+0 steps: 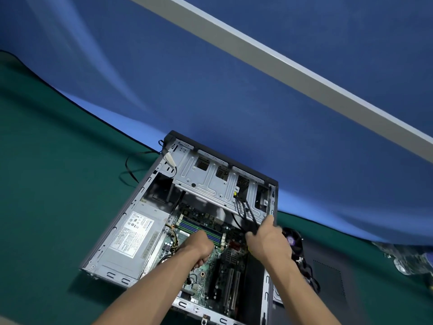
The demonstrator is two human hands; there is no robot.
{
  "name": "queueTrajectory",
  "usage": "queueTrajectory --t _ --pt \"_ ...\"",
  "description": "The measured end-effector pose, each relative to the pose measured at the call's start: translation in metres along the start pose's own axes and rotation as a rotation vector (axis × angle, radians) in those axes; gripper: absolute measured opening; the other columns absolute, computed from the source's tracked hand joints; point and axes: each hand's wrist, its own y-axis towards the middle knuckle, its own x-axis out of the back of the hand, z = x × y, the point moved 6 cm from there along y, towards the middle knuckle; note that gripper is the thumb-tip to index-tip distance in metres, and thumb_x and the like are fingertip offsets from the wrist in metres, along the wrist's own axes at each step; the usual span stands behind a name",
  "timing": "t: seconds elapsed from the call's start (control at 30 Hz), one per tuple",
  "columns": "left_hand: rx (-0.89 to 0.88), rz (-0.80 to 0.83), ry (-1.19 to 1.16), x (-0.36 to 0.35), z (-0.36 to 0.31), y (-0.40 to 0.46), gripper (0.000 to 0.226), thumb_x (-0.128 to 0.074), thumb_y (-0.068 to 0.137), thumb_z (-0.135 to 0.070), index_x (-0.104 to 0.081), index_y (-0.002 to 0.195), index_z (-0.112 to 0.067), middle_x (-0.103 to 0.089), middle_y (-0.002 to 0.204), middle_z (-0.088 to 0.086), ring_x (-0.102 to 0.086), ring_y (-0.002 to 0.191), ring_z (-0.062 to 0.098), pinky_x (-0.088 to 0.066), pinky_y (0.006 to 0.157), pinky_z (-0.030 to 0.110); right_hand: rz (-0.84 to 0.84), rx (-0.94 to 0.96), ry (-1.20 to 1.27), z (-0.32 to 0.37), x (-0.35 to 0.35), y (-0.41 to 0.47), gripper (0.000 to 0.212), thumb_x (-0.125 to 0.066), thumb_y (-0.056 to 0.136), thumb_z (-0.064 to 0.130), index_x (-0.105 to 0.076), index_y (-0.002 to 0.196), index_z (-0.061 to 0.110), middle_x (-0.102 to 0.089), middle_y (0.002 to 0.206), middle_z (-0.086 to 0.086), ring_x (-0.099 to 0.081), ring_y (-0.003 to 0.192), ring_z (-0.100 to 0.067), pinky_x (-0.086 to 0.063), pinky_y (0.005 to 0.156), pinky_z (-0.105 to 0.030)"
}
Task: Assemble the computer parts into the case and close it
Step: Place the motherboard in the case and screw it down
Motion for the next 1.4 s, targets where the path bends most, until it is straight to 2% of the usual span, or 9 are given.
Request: queueTrajectory --t 0.17,0.3,0.53,0.67,0.83,0.97,1.13,1.27,1.4 --pt "-0.001 0.005 0.005 0.001 0.001 -0.002 0.027 -0.040 0.094 -0.010 -0.054 0.072 -0.005 -0.055 0.058 0.005 -0.042 0.036 0.013 -0.034 0.037 0.019 -0.032 0.024 -0.055 0.009 -0.002 -0.003 0.040 -0.036 0.097 0.011 -0.031 0.136 0.003 -0.050 0.130 -0.022 -0.059 0.105 -0.035 -0.052 0.079 -0.037" --pt "-0.003 0.004 0.015 0.002 0.001 -0.005 0.025 -0.040 0.094 -0.009 -0.055 0.075 -0.004 -0.055 0.059 0.005 -0.043 0.038 0.013 -0.036 0.038 0.021 0.022 0.076 -0.008 0.015 -0.009 -0.006 0.050 -0.049 0.096 0.028 -0.027 0.136 0.009 -0.043 0.134 -0.018 -0.055 0.108 -0.034 -0.041 0.074 -0.034" --pt "-0.016 0.007 0.008 0.002 0.000 -0.007 0.022 -0.041 0.095 -0.008 -0.059 0.101 0.003 -0.053 0.061 0.004 -0.043 0.040 0.012 -0.037 0.038 0.023 -0.141 0.159 -0.292 0.011 0.003 -0.005 0.036 -0.040 0.099 0.020 -0.035 0.134 0.010 -0.057 0.122 -0.012 -0.064 0.091 -0.027 -0.039 0.061 -0.029" --pt "-0.012 0.016 0.026 -0.001 0.000 -0.007 0.020 -0.043 0.096 -0.010 -0.058 0.085 -0.002 -0.053 0.060 0.004 -0.042 0.038 0.011 -0.035 0.036 0.021 -0.077 0.171 -0.275 -0.001 0.007 -0.001 0.031 -0.039 0.099 0.023 -0.039 0.126 0.008 -0.055 0.122 -0.014 -0.062 0.095 -0.031 -0.041 0.065 -0.031" --pt "-0.013 0.011 0.032 -0.001 0.002 -0.006 0.021 -0.043 0.096 -0.010 -0.059 0.097 0.002 -0.055 0.062 0.005 -0.044 0.041 0.012 -0.037 0.038 0.023 0.018 0.088 -0.154 0.001 0.001 -0.003 0.044 -0.043 0.098 0.032 -0.034 0.135 0.009 -0.045 0.133 -0.016 -0.058 0.104 -0.031 -0.039 0.069 -0.031" --pt "-0.016 0.018 0.018 -0.003 0.002 -0.003 0.018 -0.043 0.096 -0.010 -0.056 0.085 -0.003 -0.055 0.063 0.005 -0.045 0.043 0.013 -0.039 0.042 0.024 -0.061 0.067 -0.168 0.005 -0.001 -0.003 0.035 -0.036 0.099 0.015 -0.036 0.133 0.005 -0.050 0.130 -0.020 -0.059 0.106 -0.032 -0.042 0.072 -0.032" --pt "-0.018 -0.007 0.026 0.001 0.002 -0.005 0.027 -0.042 0.096 -0.012 -0.052 0.072 -0.006 -0.053 0.057 0.004 -0.041 0.037 0.013 -0.035 0.037 0.021 -0.054 0.089 0.007 -0.006 0.007 0.002 0.048 -0.054 0.093 0.030 -0.029 0.130 0.012 -0.038 0.134 -0.015 -0.056 0.084 -0.029 -0.039 0.060 -0.031" --pt "-0.013 0.007 -0.001 0.000 0.003 -0.003 0.021 -0.042 0.095 -0.010 -0.053 0.079 -0.003 -0.054 0.060 0.006 -0.043 0.039 0.014 -0.037 0.040 0.023 -0.137 0.145 -0.105 -0.007 0.006 -0.001 0.024 -0.036 0.100 0.023 -0.041 0.118 0.007 -0.058 0.115 -0.015 -0.062 0.093 -0.032 -0.041 0.065 -0.032" --pt "-0.022 0.005 0.006 0.000 0.002 -0.003 0.021 -0.042 0.095 -0.010 -0.053 0.079 -0.004 -0.055 0.063 0.007 -0.044 0.042 0.015 -0.040 0.044 0.025 -0.032 0.102 0.028 0.000 0.003 -0.001 0.047 -0.057 0.091 0.028 -0.030 0.128 0.015 -0.038 0.129 -0.013 -0.053 0.078 -0.027 -0.038 0.061 -0.031"
